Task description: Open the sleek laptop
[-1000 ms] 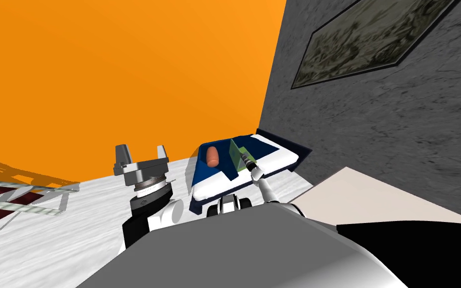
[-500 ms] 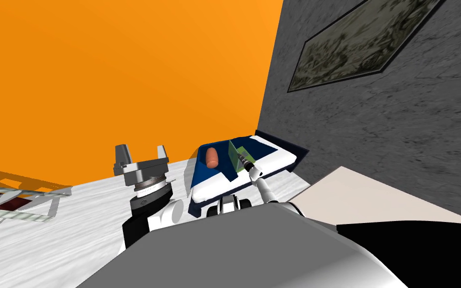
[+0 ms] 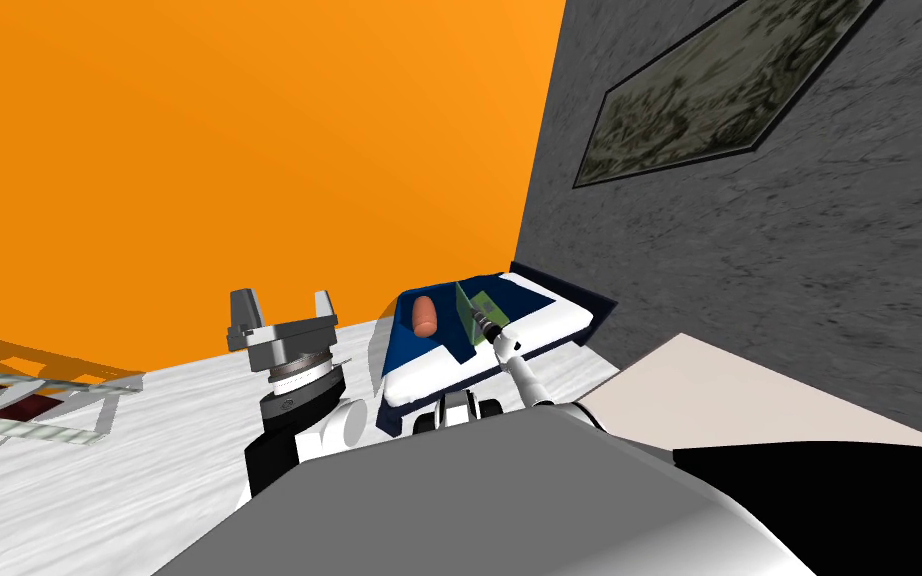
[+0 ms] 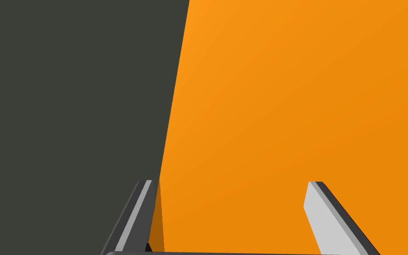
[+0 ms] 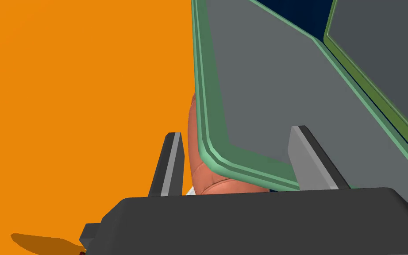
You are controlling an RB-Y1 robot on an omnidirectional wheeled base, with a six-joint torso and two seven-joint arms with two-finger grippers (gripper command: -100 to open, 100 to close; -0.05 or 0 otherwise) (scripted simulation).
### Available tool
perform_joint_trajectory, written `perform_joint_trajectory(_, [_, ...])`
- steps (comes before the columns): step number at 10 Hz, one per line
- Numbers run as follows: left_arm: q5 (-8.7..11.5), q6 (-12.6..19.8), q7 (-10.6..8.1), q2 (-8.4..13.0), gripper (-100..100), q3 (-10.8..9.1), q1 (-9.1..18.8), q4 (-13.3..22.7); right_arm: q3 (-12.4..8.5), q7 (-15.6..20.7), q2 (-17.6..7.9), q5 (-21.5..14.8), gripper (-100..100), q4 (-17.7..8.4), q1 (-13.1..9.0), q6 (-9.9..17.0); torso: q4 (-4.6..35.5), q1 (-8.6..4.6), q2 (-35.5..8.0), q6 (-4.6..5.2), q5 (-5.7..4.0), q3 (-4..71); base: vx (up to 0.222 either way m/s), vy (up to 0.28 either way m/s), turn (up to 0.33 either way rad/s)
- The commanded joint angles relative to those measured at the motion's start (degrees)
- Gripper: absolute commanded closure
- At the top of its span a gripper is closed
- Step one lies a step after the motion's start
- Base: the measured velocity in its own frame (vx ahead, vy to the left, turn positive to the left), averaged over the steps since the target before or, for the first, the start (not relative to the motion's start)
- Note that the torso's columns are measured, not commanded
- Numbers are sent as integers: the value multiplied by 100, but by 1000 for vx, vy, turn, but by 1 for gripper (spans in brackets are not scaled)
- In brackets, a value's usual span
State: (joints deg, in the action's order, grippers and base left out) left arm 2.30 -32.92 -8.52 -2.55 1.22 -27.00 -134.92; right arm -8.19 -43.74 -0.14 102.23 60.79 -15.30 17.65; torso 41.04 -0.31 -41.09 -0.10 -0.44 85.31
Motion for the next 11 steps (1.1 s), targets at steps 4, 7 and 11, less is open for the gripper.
perform_joint_trajectory(4, [0, 0, 0, 0, 0, 0, 0, 0, -122, -120, 10, 198, 100, 58, 173, 209, 2, 14, 1, -12, 2, 0, 0, 0, 0])
perform_joint_trajectory(7, [0, 0, 0, 0, 0, 0, 0, 0, -163, -62, 25, 289, 100, 115, 277, 310, 37, 14, -45, -8, 10, -32, 0, 0, 0])
perform_joint_trajectory(11, [0, 0, 0, 0, 0, 0, 0, 0, -204, -4, 40, 379, 100, 172, 381, 412, 33, 10, -60, 12, 12, -34, 0, 0, 0])
